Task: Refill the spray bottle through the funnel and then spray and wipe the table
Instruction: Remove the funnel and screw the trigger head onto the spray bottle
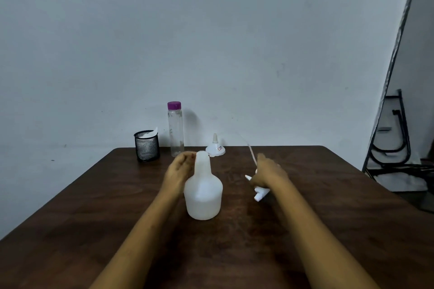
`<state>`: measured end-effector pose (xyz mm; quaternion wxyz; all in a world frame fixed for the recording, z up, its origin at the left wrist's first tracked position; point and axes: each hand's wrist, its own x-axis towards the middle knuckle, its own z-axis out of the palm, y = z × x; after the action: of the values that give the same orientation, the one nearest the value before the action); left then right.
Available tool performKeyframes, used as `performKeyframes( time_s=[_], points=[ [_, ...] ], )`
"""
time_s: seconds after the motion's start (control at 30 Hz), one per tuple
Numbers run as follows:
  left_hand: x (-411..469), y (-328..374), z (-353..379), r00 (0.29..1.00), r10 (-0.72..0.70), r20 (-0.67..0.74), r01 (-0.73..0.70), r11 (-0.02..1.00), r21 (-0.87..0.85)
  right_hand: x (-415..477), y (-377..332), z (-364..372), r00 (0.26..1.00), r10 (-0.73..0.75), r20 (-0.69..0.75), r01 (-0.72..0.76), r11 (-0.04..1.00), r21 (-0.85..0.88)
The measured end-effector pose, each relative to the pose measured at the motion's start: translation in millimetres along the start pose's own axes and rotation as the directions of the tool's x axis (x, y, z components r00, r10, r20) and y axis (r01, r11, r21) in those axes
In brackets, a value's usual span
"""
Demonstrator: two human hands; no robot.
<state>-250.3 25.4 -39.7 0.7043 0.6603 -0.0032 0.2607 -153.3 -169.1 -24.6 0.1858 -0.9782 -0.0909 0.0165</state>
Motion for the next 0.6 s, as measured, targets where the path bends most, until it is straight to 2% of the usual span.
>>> performKeyframes(
  time_s=[0.07,0.17,0.27,0.37,0.5,0.6],
  points=[
    [-5,-1,-3,0.998,0.018,0.065,-0.029,0.986,0.166,-6,-5,-16,0.987,-0.077,-0.142,0.072,0.996,-0.043],
    [-10,-4,-5,0.993,0.040,0.115,-0.085,0.904,0.419,-16,-17,-39,0.926,-0.210,-0.313,0.185,0.977,-0.110],
    [-4,-5,-9,0.991,0.103,0.087,-0.134,0.835,0.534,-21,-33,-54,0.842,-0.345,-0.415,0.273,0.936,-0.223],
    [5,-6,-14,0.992,0.127,0.018,-0.108,0.752,0.650,-23,-41,-64,0.754,-0.443,-0.484,0.287,0.886,-0.364],
    [18,-6,-24,0.995,0.078,-0.068,-0.005,0.690,0.724,-23,-40,-72,0.699,-0.494,-0.517,0.291,0.857,-0.425],
    [28,-2,-34,0.994,0.036,-0.101,0.050,0.679,0.732,-24,-39,-72,0.659,-0.523,-0.541,0.302,0.843,-0.446]
  ],
)
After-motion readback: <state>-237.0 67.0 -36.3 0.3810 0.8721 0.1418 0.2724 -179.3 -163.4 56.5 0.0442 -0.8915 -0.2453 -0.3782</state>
